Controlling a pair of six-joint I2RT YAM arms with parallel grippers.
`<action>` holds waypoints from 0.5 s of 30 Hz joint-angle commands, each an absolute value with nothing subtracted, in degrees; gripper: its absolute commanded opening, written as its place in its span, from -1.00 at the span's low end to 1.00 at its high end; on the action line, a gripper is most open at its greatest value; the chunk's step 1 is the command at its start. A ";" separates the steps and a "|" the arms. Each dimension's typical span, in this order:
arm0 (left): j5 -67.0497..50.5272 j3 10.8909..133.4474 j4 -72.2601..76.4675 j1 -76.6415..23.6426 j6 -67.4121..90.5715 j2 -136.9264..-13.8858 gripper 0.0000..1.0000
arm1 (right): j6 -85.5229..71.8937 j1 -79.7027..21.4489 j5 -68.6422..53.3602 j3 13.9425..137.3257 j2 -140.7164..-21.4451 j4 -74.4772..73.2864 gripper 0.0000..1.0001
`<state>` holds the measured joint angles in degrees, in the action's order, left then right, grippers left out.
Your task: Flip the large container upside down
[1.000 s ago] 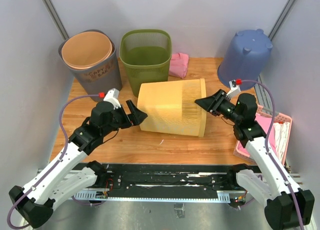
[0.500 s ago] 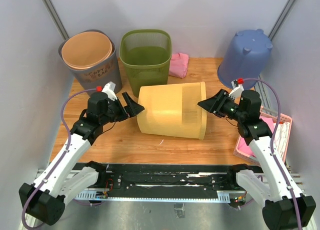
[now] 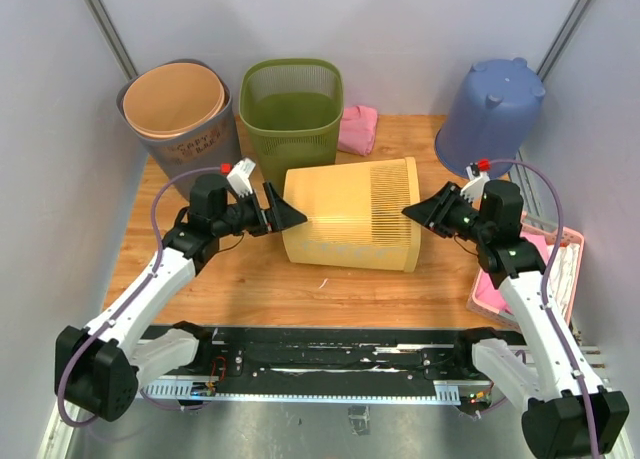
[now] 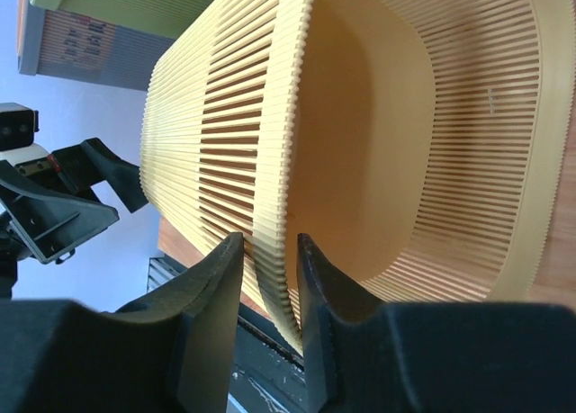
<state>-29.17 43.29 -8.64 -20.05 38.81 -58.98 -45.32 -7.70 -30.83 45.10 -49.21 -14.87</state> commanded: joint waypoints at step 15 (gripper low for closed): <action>-48.94 48.53 12.96 -19.94 52.08 -58.59 0.98 | -56.16 -4.70 -37.29 37.51 -50.39 -3.52 -0.86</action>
